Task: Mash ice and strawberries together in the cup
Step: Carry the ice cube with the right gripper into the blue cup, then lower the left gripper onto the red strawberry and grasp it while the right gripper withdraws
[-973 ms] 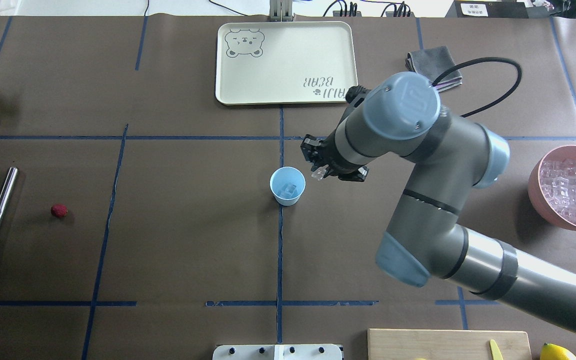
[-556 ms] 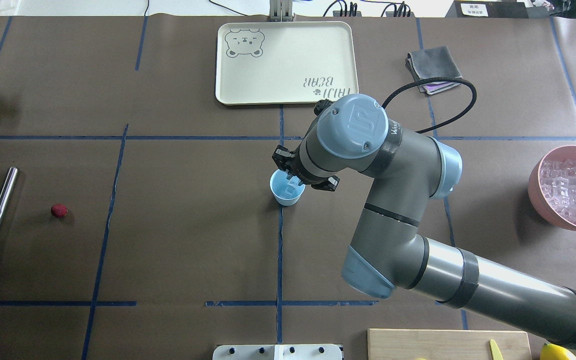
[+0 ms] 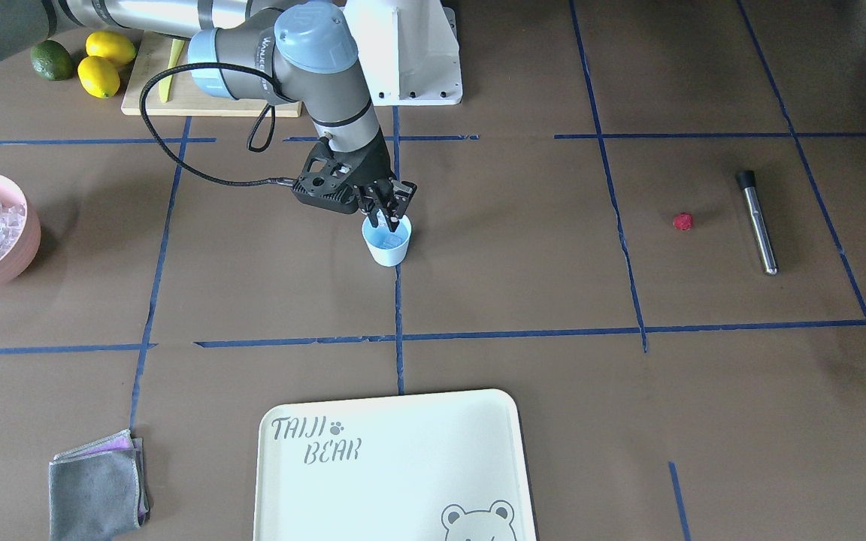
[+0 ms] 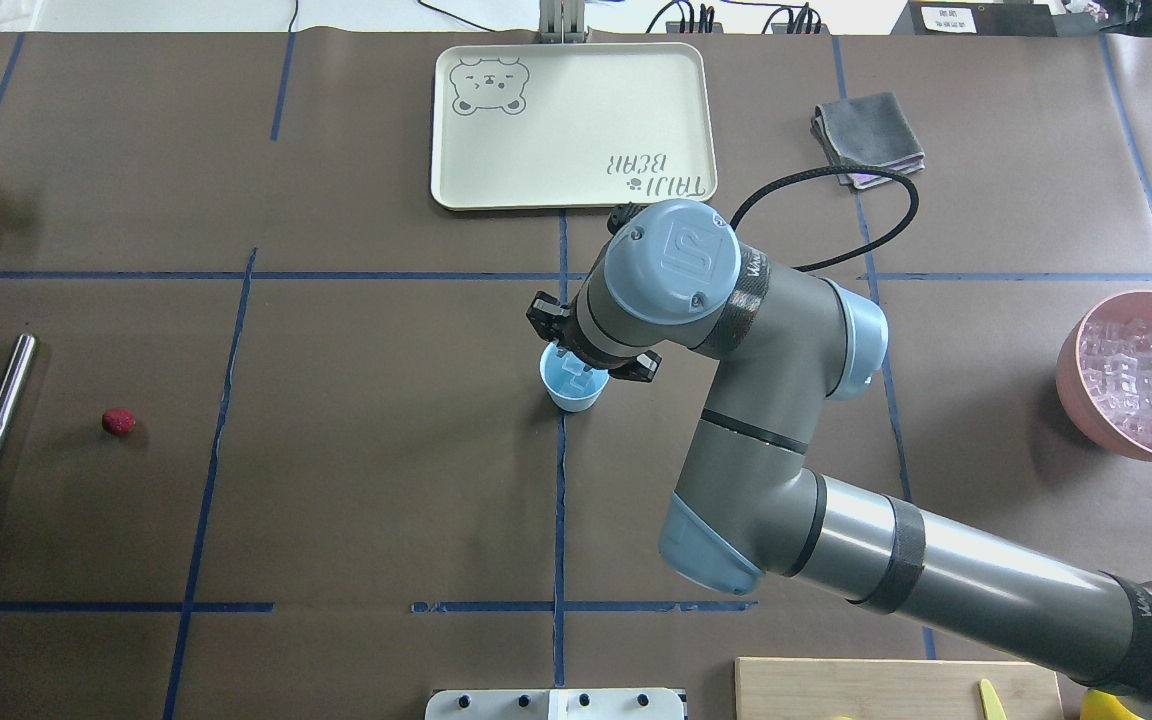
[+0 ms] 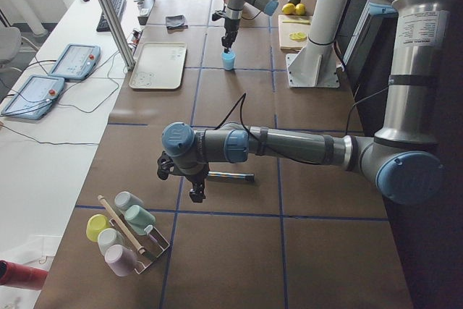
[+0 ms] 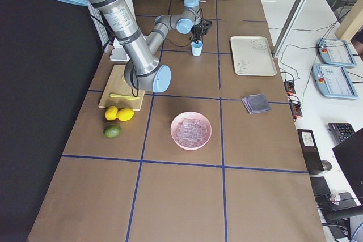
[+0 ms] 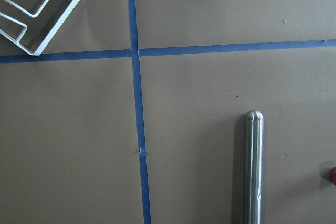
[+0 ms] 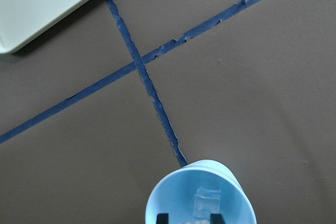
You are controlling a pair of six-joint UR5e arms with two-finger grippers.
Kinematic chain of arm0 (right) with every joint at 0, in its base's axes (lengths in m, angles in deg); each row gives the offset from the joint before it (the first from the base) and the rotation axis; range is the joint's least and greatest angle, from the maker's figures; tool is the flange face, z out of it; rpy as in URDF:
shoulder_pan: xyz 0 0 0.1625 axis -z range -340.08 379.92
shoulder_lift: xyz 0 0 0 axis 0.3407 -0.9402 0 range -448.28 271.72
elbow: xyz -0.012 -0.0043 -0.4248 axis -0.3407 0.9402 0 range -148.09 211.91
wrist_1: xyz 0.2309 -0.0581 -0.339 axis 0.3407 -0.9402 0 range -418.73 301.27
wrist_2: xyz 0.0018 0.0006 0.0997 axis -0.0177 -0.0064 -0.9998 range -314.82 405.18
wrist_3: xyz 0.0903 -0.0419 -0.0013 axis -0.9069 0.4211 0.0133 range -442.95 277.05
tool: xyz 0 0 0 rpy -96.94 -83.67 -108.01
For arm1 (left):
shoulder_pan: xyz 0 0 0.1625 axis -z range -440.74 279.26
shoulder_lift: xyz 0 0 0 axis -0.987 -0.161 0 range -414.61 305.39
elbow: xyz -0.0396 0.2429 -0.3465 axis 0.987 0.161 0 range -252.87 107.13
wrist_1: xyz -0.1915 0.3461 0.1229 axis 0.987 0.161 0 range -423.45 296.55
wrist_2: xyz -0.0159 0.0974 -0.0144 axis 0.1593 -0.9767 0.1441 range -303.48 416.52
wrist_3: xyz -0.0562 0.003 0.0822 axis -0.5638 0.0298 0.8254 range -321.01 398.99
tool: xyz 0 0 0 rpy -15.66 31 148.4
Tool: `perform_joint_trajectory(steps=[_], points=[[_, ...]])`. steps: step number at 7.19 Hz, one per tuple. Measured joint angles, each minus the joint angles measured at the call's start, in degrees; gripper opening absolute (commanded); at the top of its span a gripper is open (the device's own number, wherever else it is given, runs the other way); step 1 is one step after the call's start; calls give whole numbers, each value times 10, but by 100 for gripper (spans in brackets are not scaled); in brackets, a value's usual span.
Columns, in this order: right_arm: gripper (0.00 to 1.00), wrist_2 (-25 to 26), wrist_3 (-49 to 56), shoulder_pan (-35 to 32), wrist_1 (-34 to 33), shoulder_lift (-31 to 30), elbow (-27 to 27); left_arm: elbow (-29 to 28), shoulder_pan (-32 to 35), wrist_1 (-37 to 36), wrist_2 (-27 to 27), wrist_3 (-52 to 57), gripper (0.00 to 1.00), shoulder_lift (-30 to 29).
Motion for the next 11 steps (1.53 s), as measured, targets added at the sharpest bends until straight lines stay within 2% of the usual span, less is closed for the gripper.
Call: perform_joint_trajectory(steps=[2, 3, 5, 6, 8, 9, 11], points=[[68, 0, -1, 0, 3, 1, 3, 0, 0, 0, 0, 0, 100, 0], [100, 0, -2, 0, 3, 1, 1, 0, 0, 0, 0, 0, 100, 0], [100, -16, 4, -23, -6, -16, -30, -1, -16, 9, 12, -8, 100, -3], [100, -53, 24, -59, -16, -51, -66, -1, -40, 44, 24, -53, 100, -7], [100, -156, 135, -163, -26, -150, -140, 8, -130, 185, 18, -251, 100, -7], [100, -197, 210, -213, -27, -198, -159, 15, -182, 249, -5, -360, 100, -6], [100, -241, 347, -282, -27, -271, -170, 44, -291, 311, -80, -530, 100, -3]])
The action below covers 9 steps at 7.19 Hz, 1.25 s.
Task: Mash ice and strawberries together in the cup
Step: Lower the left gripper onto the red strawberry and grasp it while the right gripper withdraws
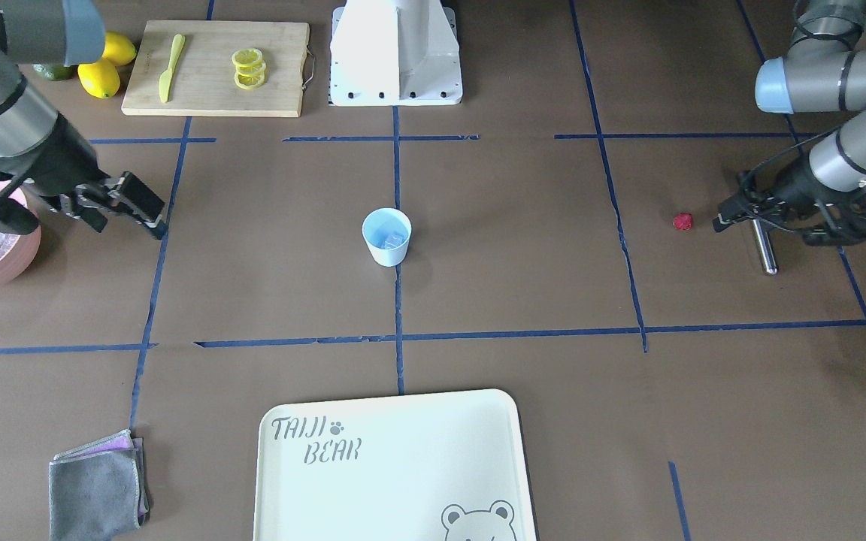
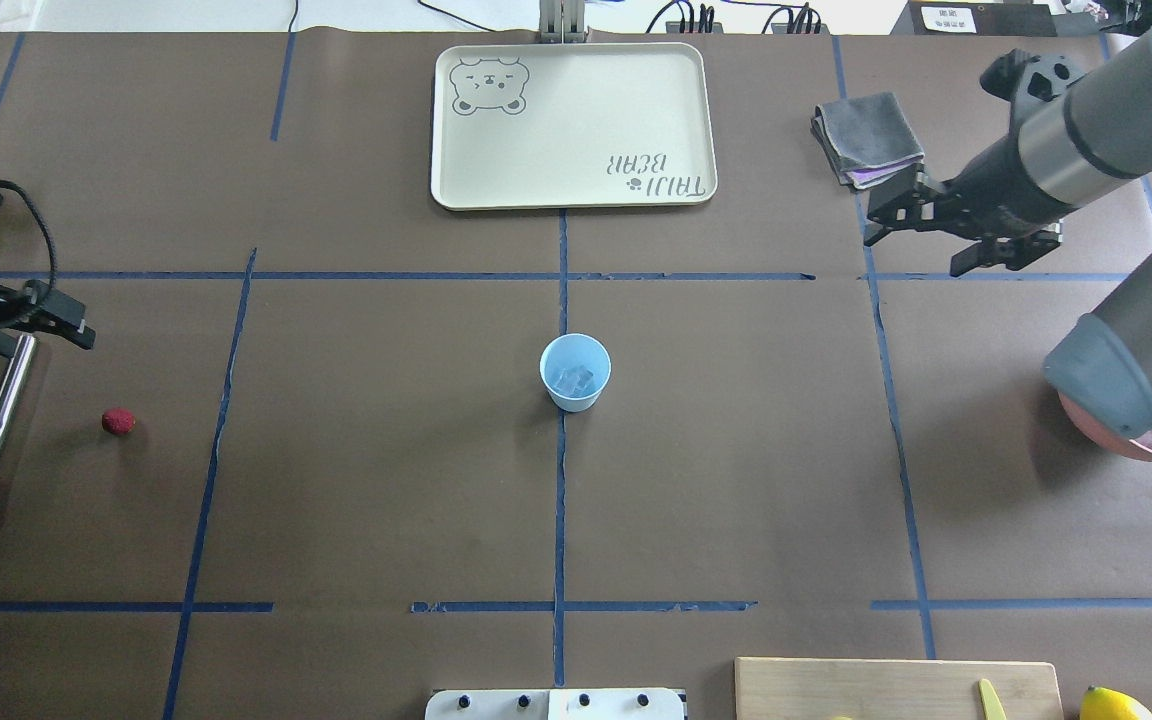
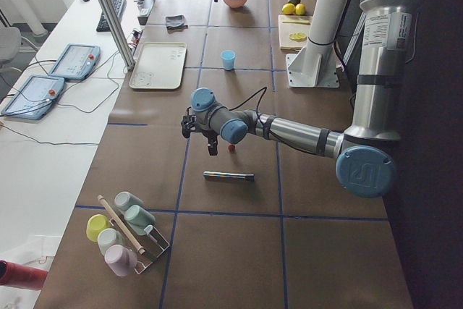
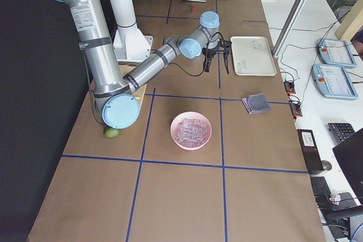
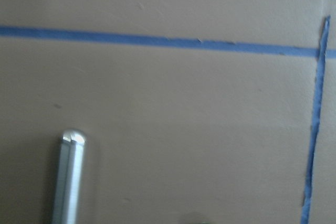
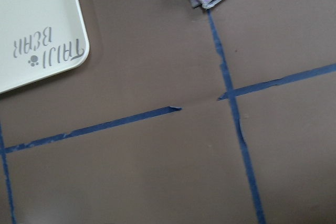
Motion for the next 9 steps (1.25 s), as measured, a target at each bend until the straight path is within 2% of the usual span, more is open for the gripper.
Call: perform_joint_trajectory(steps=[3, 7, 8, 9], points=[[100, -11, 55, -24, 0, -26, -1, 9, -89, 12, -74, -63, 100, 7], [100, -12, 58, -25, 1, -26, -3, -6, -107, 13, -88, -67, 100, 6], [100, -12, 58, -26, 1, -27, -4, -9, -107, 13, -88, -66, 88, 6], [100, -12, 58, -26, 1, -27, -4, -11, -108, 13, -88, -65, 61, 6]])
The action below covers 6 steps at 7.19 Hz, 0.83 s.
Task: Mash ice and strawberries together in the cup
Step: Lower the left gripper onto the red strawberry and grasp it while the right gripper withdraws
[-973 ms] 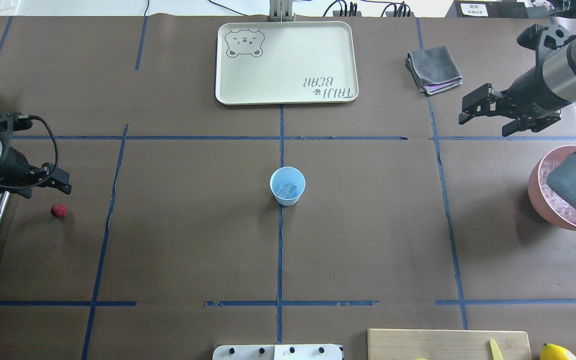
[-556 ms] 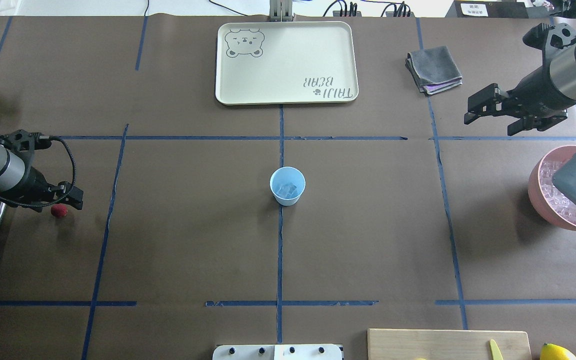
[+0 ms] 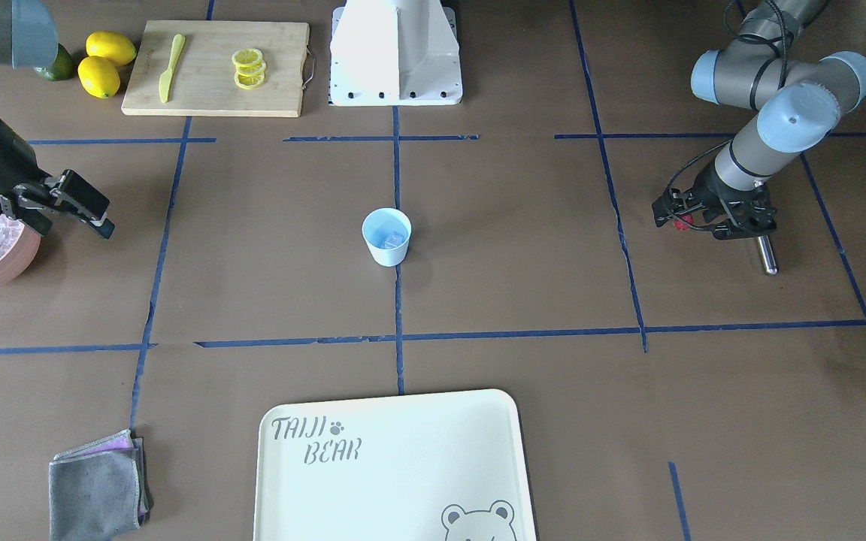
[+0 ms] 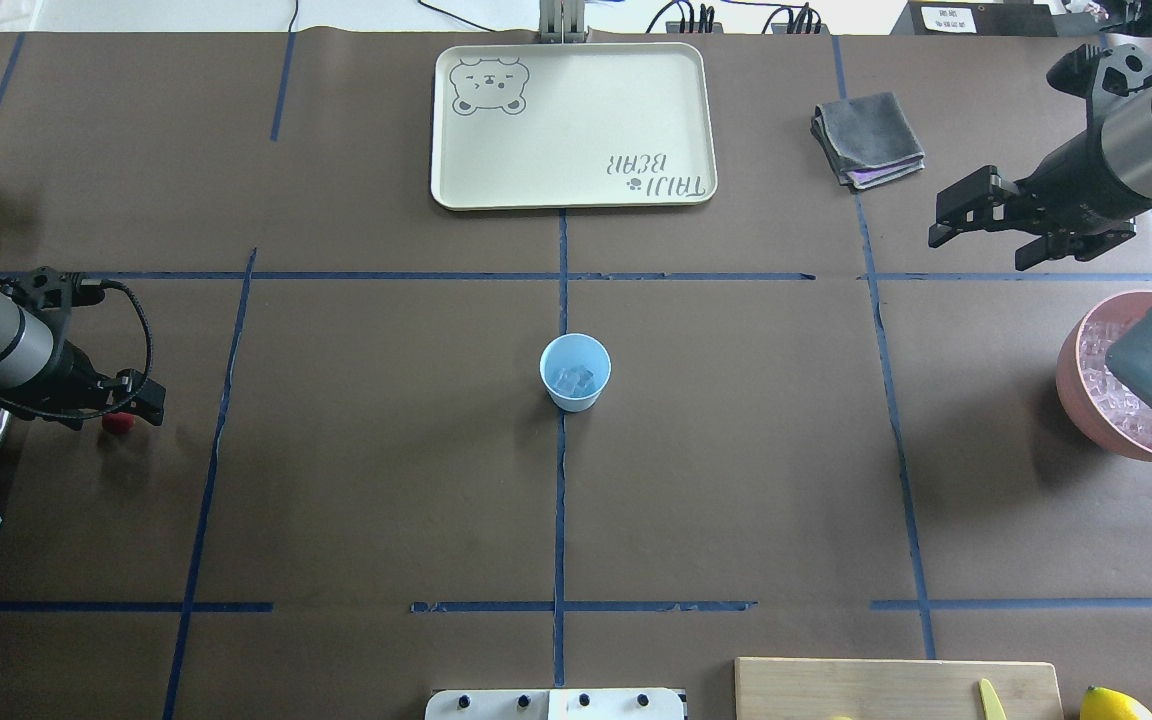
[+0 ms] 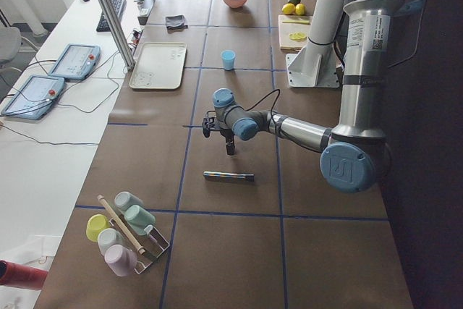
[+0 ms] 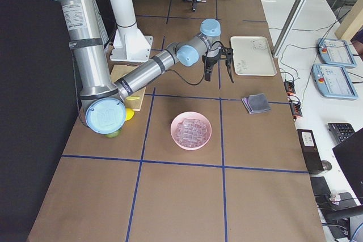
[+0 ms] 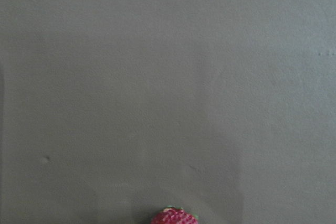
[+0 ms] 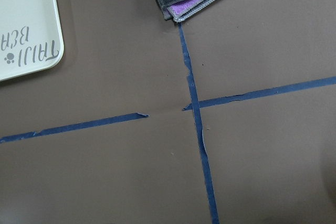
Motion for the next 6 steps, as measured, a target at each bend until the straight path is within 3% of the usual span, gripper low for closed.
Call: perform_joint_trajectory(steps=[2, 3, 6], points=[[100, 1, -1, 1, 0, 0, 1, -2, 0, 0, 0, 0, 5, 0], [100, 1, -1, 1, 0, 0, 1, -2, 0, 0, 0, 0, 0, -1], [100, 1, -1, 1, 0, 1, 3, 16, 1, -1, 2, -5, 0, -14]])
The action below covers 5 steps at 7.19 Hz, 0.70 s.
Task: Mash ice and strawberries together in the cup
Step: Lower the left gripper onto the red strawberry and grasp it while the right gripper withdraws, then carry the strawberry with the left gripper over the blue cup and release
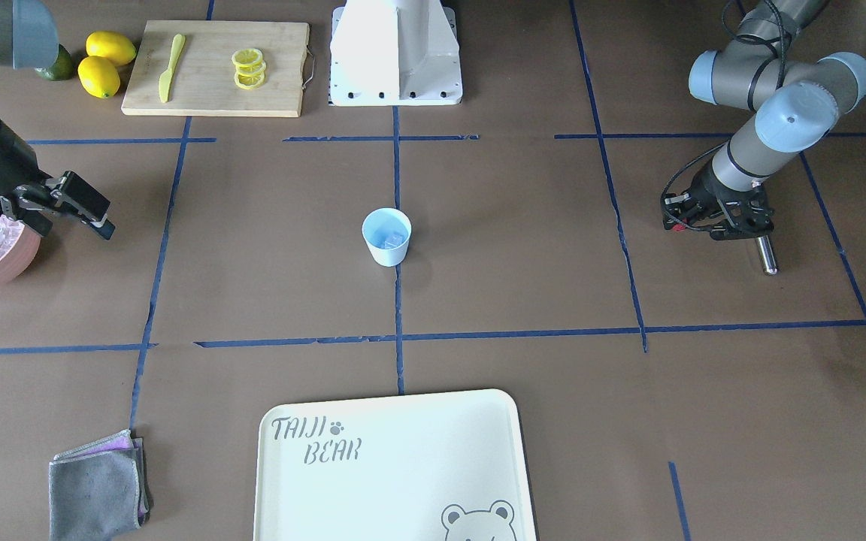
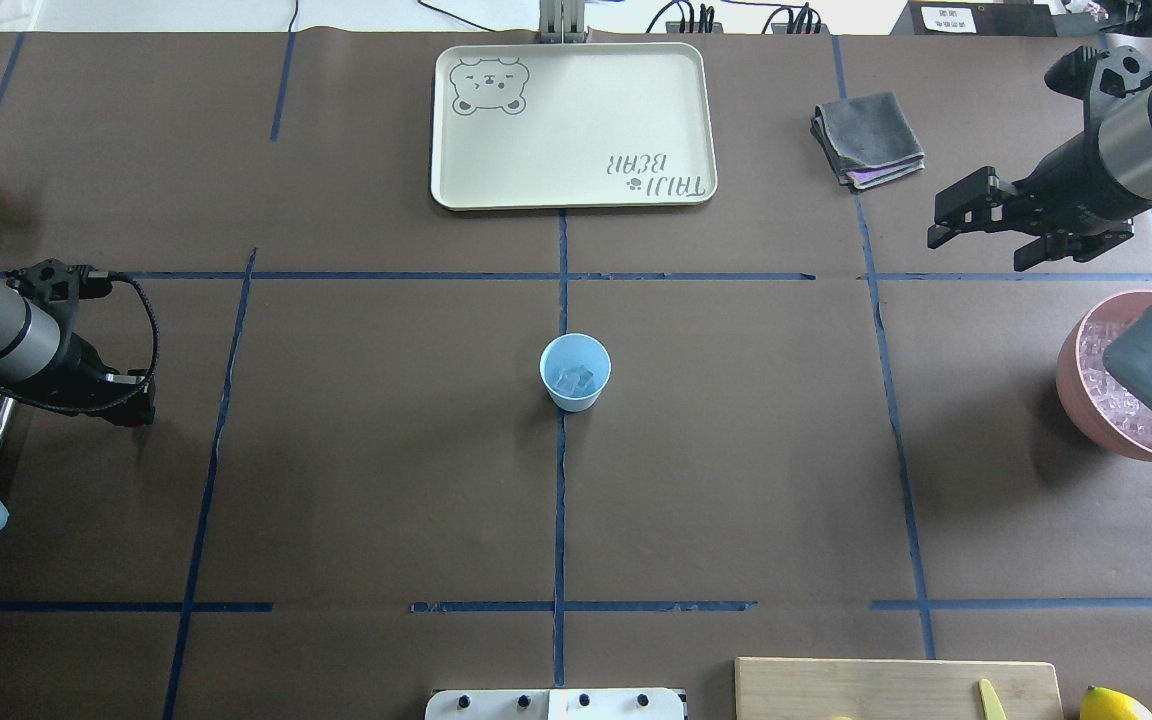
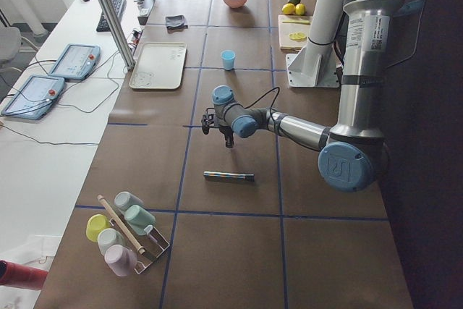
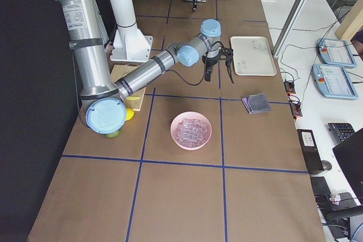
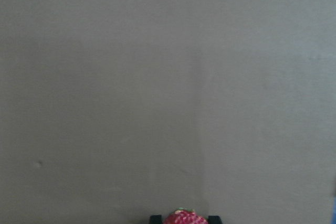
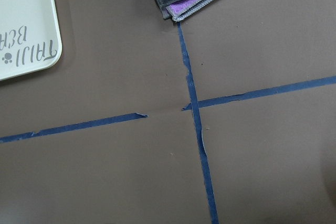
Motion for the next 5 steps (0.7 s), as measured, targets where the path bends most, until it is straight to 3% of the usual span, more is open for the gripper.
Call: perform_joint_trajectory(steps=[2, 5], points=[[100, -1, 0, -1, 0, -1, -1, 21, -1, -3, 4, -46, 0, -51], [100, -1, 2, -2, 3, -7, -1, 15, -55, -5, 0, -233, 0, -197]])
